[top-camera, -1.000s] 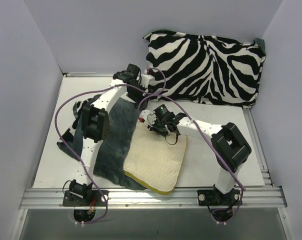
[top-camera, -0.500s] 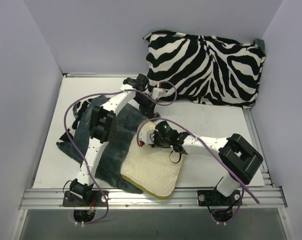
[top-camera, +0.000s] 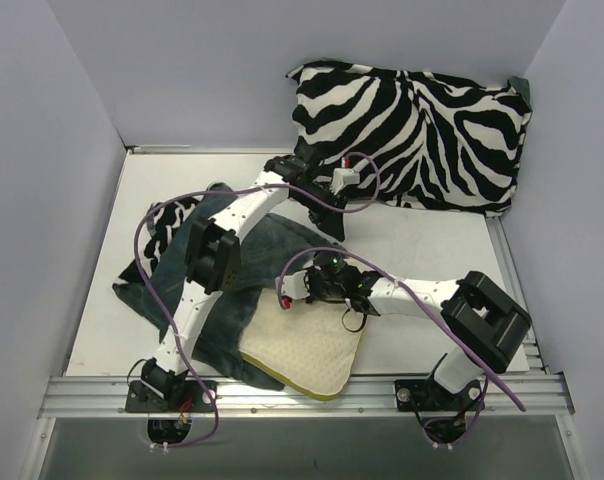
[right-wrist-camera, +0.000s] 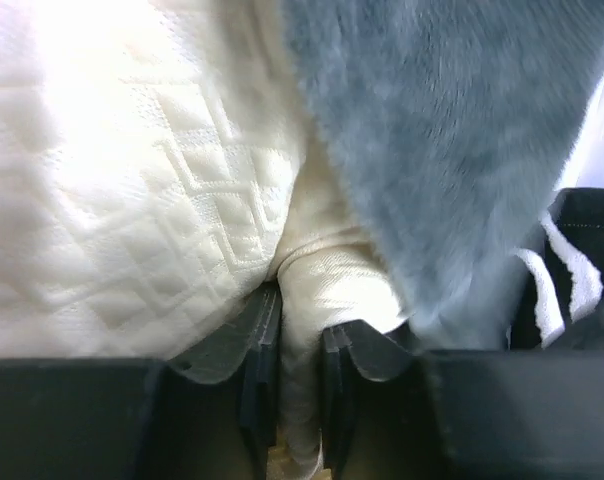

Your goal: Put the pillow into the pillowcase

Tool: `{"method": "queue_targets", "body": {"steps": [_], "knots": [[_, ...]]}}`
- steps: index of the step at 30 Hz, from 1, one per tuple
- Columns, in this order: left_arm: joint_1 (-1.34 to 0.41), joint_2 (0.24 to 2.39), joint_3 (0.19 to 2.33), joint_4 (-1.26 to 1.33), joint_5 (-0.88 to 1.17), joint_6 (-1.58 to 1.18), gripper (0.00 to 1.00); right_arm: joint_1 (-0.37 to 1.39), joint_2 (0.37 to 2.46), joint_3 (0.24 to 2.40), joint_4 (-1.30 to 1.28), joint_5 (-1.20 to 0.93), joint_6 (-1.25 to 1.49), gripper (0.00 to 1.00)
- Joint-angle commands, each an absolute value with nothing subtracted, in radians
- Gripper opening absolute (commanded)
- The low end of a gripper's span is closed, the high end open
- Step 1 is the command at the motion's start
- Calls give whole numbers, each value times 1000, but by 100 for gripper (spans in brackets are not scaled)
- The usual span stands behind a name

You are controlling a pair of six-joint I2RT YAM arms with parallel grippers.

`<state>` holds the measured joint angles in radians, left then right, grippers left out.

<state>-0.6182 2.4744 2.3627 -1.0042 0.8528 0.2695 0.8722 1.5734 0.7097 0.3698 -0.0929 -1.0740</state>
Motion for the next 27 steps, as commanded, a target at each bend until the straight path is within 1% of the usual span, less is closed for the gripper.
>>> {"method": "queue_targets", "body": {"steps": [1,2,3,4,5,7,9,10,11,12,13,14,15,17,18,19,22,23,26,27], "knots": [[-543,2439,2424,-911,890,219,63,899,1528,745,351,-160,-1028,17],[-517,2427,2425,-910,884,219,75,902,1516,749,341,-147,-994,31],[-473,2398,2427,-902,877,218,85,905,1490,752,325,-118,-958,60],[-445,2381,2433,-897,862,213,96,905,1471,758,312,-104,-896,71],[-422,2366,2439,-893,851,206,98,905,1439,773,278,-94,-859,77],[-352,2321,2462,-893,839,198,97,904,1399,804,232,-65,-787,85],[-315,2258,2456,-894,838,224,97,870,1344,883,125,-69,-637,86],[-293,2229,2441,-911,833,247,98,841,1326,914,82,-110,-565,87],[-284,2200,2380,-923,836,277,97,804,1312,952,5,-141,-420,87],[-279,2127,2335,-937,838,341,97,694,1295,1019,-44,-182,-331,86],[-272,2085,2269,-946,845,374,98,639,1293,1052,-81,-240,-258,86],[-270,2041,2140,-950,860,409,97,588,1298,1074,-130,-330,-195,85],[-271,1954,2058,-948,864,492,98,475,1302,1089,-153,-391,-90,82],[-293,1876,1933,-948,864,586,97,396,1333,1117,-190,-504,-26,82],[-313,1811,1823,-953,830,674,97,362,1351,1121,-201,-537,0,82],[-331,1784,1783,-963,822,725,97,300,1371,1129,-215,-558,35,82],[-466,1723,1692,-1037,758,926,97,223,1466,1169,-258,-670,61,84],[-559,1711,1678,-1040,743,958,97,210,1520,1180,-290,-687,61,84],[-693,1744,1672,-1042,667,1063,97,172,1604,1210,-320,-719,66,90],[-765,1764,1683,-1045,649,1092,98,163,1626,1221,-336,-727,61,93]]}}
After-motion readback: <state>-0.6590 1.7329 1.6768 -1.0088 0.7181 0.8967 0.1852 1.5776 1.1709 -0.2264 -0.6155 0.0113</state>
